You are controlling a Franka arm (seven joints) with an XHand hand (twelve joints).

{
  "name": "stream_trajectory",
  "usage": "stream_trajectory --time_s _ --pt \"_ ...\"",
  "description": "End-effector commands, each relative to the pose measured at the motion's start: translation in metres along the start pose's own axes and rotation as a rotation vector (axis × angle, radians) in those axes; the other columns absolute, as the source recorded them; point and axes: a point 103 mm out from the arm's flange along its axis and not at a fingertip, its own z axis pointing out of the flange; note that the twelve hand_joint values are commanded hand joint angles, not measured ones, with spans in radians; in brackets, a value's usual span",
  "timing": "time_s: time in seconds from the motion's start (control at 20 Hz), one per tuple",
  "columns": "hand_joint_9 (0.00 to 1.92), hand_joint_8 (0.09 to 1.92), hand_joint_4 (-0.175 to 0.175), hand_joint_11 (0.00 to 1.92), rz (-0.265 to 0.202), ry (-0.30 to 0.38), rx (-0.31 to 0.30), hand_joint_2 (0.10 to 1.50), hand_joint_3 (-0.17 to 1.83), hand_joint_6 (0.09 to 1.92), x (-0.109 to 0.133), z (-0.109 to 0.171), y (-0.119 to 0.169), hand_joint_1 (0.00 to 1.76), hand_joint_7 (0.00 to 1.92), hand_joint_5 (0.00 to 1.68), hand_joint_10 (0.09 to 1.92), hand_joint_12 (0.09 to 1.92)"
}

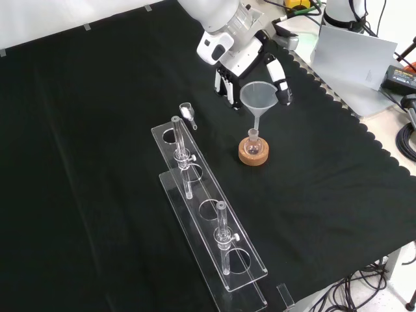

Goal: Place the funnel on the round-bottom flask.

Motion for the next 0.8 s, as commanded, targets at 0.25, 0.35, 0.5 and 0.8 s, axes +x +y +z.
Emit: stream_trajectory --time_s 0.25,0.35,0.5,0.8 --pt "1.32 0.28 -0.018 0.65 0.025 -0.02 0.004 0.49 0.7 0.52 -0.0128 -0.0007 0.0117 0.99 1.37 1.07 0.18 1.27" --pt "1.32 0.28 -0.018 0.65 0.033 -0.013 -0.003 0.49 0.7 0.52 -0.0167 -0.0001 0.0127 0.99 1.37 1.07 0.18 1.27" --pt "1.32 0.28 -0.018 0.65 0.042 -0.009 -0.001 0.49 0.7 0.52 -0.018 -0.0021 0.0147 0.99 1.37 1.08 0.17 1.28" --pt "1.32 0.28 -0.018 0.64 0.035 -0.015 -0.012 0.5 0.7 0.52 -0.0162 -0.0078 0.0161 0.99 1.37 1.07 0.17 1.28"
